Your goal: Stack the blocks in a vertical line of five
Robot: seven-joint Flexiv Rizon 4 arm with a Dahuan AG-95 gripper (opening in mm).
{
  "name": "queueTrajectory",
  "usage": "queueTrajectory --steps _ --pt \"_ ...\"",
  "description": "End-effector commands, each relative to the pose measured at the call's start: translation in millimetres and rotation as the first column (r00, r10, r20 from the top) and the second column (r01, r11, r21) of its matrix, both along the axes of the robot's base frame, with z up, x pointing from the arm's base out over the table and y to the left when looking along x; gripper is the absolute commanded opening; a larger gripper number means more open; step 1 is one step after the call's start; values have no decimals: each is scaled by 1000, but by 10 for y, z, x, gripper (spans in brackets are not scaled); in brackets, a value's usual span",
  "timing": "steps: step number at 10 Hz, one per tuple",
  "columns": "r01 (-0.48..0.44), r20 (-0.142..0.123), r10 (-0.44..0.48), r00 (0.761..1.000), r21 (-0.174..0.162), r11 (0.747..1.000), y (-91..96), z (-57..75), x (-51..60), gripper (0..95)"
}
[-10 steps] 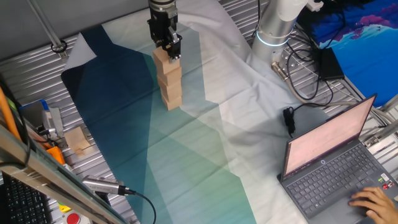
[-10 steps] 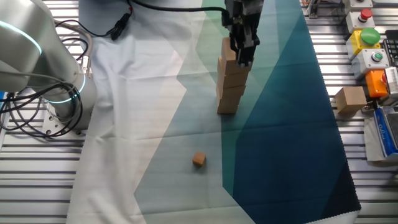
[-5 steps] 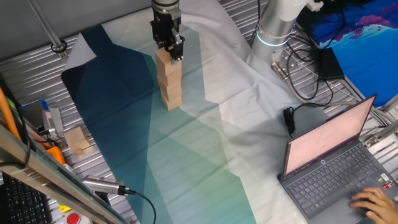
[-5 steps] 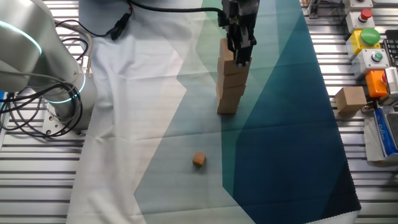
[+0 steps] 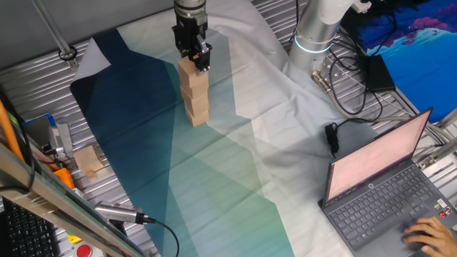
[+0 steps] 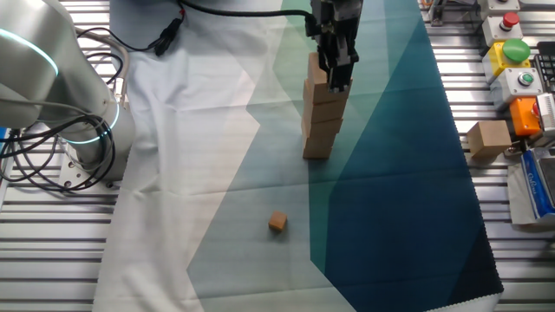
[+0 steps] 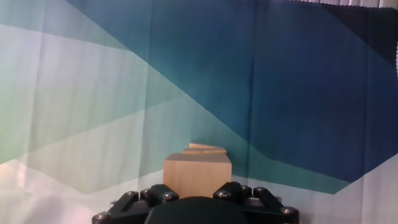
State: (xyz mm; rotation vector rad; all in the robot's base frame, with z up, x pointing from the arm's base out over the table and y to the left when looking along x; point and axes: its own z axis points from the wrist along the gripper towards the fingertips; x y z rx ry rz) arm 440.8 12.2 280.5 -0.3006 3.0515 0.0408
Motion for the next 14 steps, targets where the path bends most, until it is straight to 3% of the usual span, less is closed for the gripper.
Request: queueTrajectory --steps 1,14 --pt "-1 4 1 1000 1 1000 15 -20 -4 0" --pt "-54 -2 54 999 -19 998 19 -19 -27 0"
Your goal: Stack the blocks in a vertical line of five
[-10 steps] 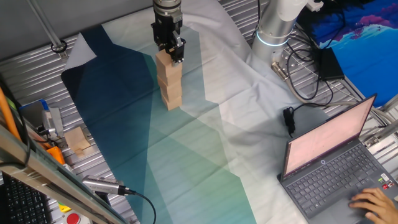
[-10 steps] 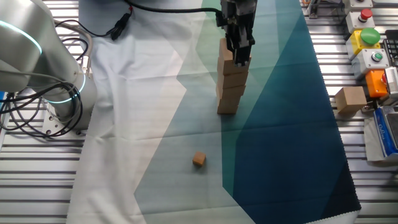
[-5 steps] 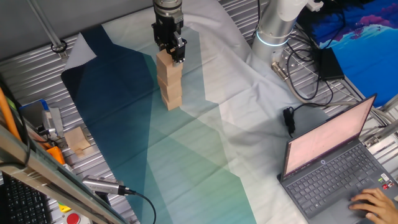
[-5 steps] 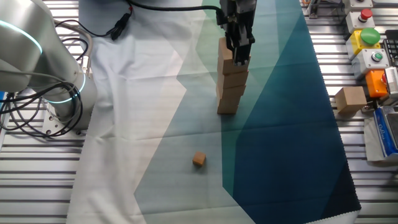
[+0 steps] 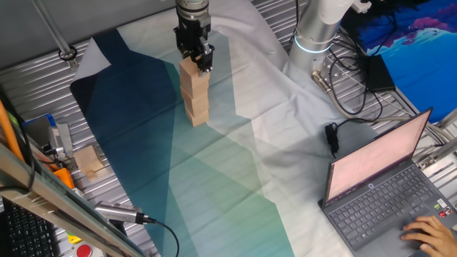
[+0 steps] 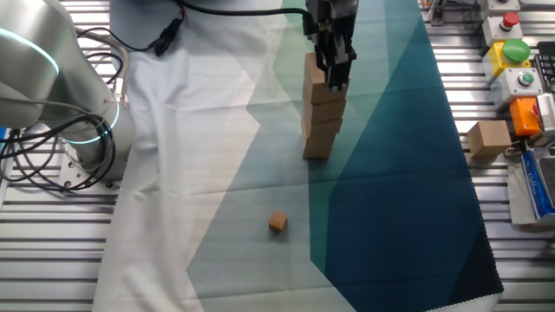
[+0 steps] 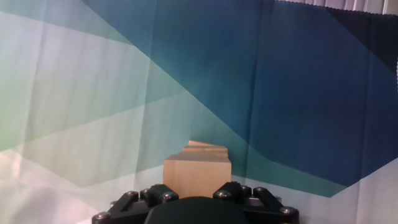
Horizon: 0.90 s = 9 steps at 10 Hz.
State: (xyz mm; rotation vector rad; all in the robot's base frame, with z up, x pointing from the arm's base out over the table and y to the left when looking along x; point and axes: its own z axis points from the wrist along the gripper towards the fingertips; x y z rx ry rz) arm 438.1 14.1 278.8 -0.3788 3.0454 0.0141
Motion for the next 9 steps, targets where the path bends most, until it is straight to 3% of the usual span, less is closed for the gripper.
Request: queueTrajectory --steps 1,9 --pt "-6 -2 6 1000 0 1000 0 -1 0 0" --pt "-15 -5 15 1000 -8 1000 -16 -4 -5 0"
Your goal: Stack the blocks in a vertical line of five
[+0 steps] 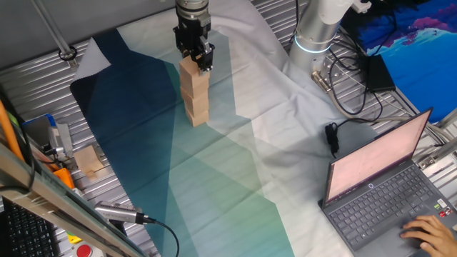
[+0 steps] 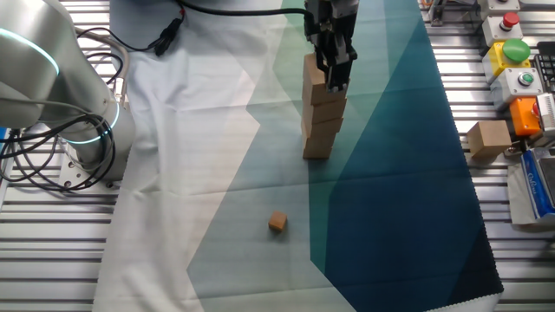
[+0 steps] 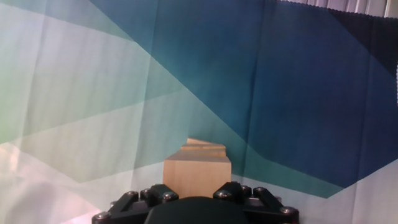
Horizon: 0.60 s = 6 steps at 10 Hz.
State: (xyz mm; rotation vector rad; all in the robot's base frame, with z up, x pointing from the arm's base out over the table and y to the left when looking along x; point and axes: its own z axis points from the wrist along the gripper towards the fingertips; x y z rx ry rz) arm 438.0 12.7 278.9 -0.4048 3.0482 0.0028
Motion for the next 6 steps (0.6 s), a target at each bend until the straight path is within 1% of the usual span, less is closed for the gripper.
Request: queueTrajectory --steps 1,5,6 --pt "4 0 -4 1000 1 1000 -2 -5 -4 0" --pt "5 0 -5 1000 2 1000 -4 -8 -6 0" --pt "-2 2 2 1000 4 1000 -4 -8 -6 190"
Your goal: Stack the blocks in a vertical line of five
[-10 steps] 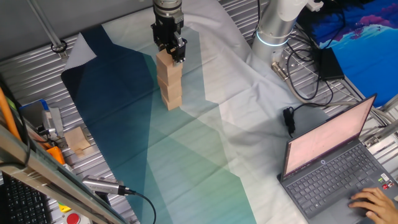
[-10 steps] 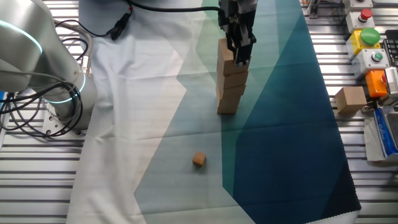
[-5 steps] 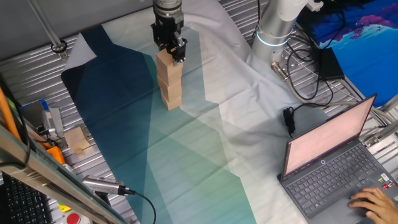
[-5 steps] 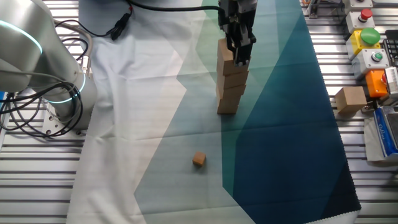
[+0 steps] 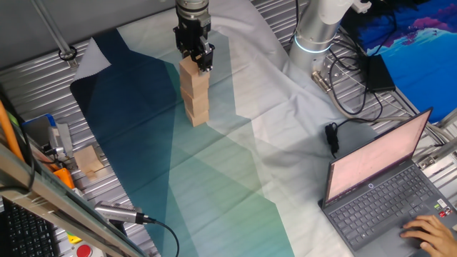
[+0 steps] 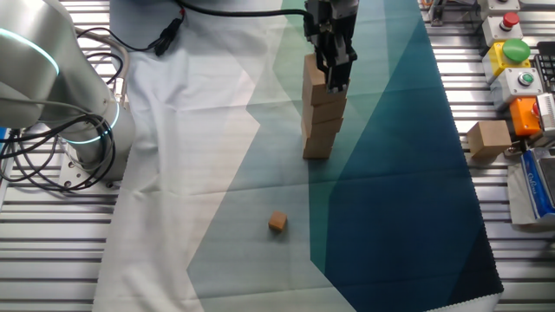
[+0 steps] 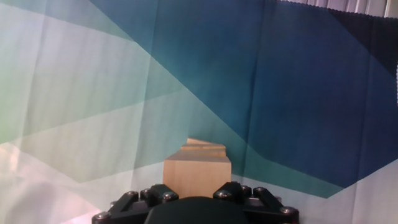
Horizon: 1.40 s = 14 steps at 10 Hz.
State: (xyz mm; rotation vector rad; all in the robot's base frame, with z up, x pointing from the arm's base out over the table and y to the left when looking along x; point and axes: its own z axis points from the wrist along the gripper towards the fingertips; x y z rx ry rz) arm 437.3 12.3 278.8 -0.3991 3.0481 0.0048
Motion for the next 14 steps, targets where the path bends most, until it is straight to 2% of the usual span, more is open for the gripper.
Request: queueTrajectory --steps 1,2,4,5,8,11,13,14 --pt "-10 2 10 1000 5 1000 1 -7 1 380" --pt "-16 3 16 1000 5 1000 1 -7 1 570" --pt "-21 4 21 1000 6 1000 1 -7 1 570" --pt "-25 4 25 1000 7 1000 2 -4 1 760" --pt "-34 4 34 999 8 999 5 0 3 760" --pt "-39 -9 39 999 7 999 77 127 78 760" --pt "-42 -9 42 999 8 999 153 216 201 760" --pt "-35 -9 35 999 8 999 216 266 299 760"
